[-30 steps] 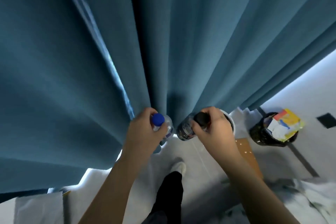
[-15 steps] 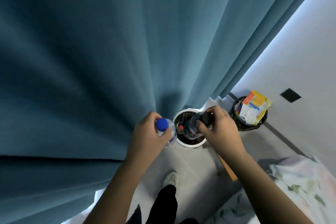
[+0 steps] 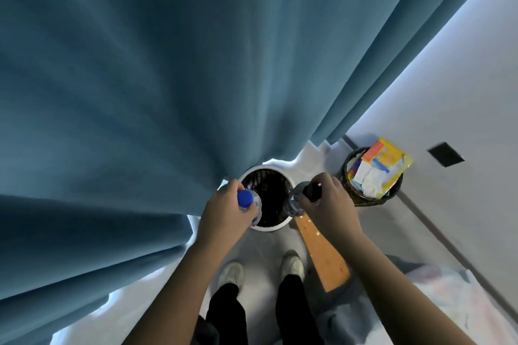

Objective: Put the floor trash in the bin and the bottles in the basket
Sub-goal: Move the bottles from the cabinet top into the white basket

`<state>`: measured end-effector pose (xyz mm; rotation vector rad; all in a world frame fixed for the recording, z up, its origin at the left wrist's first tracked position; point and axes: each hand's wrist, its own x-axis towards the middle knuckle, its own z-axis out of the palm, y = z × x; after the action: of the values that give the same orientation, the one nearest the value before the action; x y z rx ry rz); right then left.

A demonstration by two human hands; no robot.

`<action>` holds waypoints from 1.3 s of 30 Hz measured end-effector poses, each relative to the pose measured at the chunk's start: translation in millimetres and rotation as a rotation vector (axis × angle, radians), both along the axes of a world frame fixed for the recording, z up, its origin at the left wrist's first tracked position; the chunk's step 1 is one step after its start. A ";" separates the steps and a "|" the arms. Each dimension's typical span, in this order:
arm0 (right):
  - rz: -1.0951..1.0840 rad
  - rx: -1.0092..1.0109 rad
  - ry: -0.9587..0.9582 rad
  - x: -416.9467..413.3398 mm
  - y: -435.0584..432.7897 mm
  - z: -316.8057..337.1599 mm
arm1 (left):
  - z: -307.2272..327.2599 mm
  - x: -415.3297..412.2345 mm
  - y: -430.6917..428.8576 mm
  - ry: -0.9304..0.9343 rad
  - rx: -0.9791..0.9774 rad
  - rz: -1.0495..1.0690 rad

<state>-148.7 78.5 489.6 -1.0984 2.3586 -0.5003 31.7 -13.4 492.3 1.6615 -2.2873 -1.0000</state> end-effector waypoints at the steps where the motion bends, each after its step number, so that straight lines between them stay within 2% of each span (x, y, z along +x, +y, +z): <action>1: 0.030 0.036 -0.008 -7.3 -5.2 -13.7 | -14.6 -6.6 1.3 -0.028 0.014 0.025; 4: 0.124 0.119 0.006 -23.3 -24.0 -64.3 | -69.2 -21.8 -1.1 -0.146 0.045 0.077; 8: 0.187 0.209 -0.013 -31.6 -48.8 -158.4 | -165.8 -37.6 -14.0 -0.280 0.081 0.027; 15: 0.267 0.324 0.018 -36.3 -83.9 -340.2 | -347.0 -64.7 -35.0 -0.418 0.121 -0.071; 20: 0.371 0.393 0.067 -34.8 -95.8 -441.2 | -443.7 -78.1 -35.3 -0.481 0.132 -0.091; 28: 0.466 0.457 0.105 -31.0 -106.7 -525.9 | -530.4 -88.3 -37.5 -0.569 0.101 -0.141; 39: 0.491 0.504 0.124 -29.5 -113.3 -570.4 | -580.6 -91.2 -41.1 -0.623 0.112 -0.213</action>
<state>-178.2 -34.9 -80.8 -1.4075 2.0308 0.3266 -59.5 -54.4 -88.3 2.0313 -2.8917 -0.7211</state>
